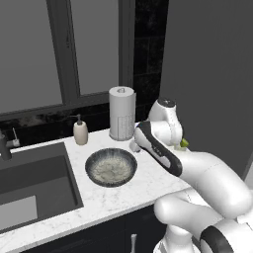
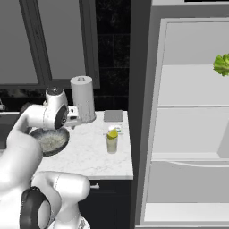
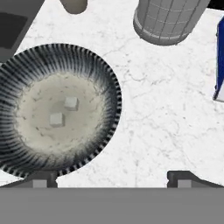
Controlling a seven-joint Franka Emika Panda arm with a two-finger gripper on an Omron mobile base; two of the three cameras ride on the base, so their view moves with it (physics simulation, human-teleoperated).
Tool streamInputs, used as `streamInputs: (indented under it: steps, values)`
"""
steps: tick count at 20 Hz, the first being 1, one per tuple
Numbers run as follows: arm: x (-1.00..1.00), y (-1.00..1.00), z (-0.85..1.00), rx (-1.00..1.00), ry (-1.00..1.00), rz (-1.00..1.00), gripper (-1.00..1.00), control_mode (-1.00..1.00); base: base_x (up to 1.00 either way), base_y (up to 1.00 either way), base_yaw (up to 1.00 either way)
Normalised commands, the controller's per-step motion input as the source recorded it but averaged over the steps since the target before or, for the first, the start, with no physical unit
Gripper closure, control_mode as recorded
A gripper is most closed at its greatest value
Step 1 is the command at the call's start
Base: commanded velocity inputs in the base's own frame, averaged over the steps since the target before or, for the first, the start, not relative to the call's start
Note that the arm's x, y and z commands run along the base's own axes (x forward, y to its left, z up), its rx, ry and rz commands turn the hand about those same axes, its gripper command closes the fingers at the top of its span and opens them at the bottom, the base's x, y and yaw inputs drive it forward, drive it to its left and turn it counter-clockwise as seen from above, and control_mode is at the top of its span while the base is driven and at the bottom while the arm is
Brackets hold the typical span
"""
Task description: Grab a lemon wedge from the fridge and one ice cube from the ice bowl, and put them in the glass of lemonade.
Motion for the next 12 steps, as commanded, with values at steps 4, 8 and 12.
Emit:
streamInputs:
  steps: [4,8,12]
  values:
    - [0.00,1.00,0.00,-0.14,0.15,0.19,-1.00,-1.00,0.00,0.00,0.00]
    - [0.00,0.87,-0.07,-0.11,0.10,0.15,-1.00,-1.00,0.00,0.00,0.00]
    - [0.00,0.17,-0.18,0.00,0.00,0.11,-1.00,-1.00,0.00,0.00,0.00]
